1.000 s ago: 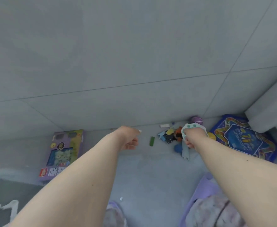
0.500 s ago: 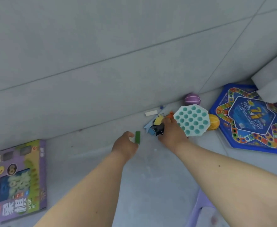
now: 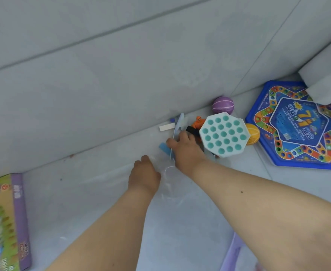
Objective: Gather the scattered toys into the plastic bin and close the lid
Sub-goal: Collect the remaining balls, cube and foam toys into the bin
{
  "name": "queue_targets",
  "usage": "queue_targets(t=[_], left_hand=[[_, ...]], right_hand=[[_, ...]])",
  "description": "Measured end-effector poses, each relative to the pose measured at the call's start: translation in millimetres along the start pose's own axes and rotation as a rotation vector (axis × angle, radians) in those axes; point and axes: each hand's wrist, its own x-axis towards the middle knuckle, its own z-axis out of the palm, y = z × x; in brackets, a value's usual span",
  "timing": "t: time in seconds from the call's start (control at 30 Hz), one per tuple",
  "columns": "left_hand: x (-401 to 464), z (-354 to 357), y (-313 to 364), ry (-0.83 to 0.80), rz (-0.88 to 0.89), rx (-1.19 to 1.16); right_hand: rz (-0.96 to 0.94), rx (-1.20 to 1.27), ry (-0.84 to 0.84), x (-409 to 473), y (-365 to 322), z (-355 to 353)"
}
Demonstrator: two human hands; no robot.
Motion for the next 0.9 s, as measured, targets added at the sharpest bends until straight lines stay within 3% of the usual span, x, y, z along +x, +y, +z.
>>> queue_targets(t=[0.07, 0.2, 0.3, 0.37, 0.43, 0.53, 0.63, 0.7, 0.8, 0.87, 0.9], left_hand=[[-2, 2, 1, -0.006, -0.106, -0.270], [-18, -5, 10, -0.111, -0.410, -1.148], [-22, -8, 8, -0.135, -0.436, -1.465], [-19, -11, 8, -0.158, -0.430, -1.549], [-15, -12, 8, -0.299, -0.397, -1.571], [-15, -15, 4, -0.516, -0.356, -1.661], [-19, -13, -5, -0.558, -0.302, -1.658], [-22, -11, -8, -0.516, -0.277, -1.649], [-25, -12, -12, -0.436, -0.295, -1.688], [-26, -14, -16, -0.399, -0.298, -1.715], [-26, -14, -19, -0.386, -0.299, -1.719]], right_hand=[[0.006, 0.112, 0.031, -4, 3, -1], [0.105, 0.422, 0.186, -14, 5, -9], [0.181, 0.829, 0.283, -24, -8, -12], [0.150, 1.019, 0.253, -32, -25, -15], [0.076, 1.066, 0.177, -40, -42, -15], [-0.018, 0.890, 0.093, -47, -55, -13], [-0.063, 0.720, 0.003, -50, -54, -14], [-0.088, 0.769, -0.030, -51, -53, -14], [0.010, 0.853, 0.189, -38, -47, -16], [0.094, 0.657, 0.332, -16, -33, -18], [0.134, 0.509, 0.321, -4, -25, -19]])
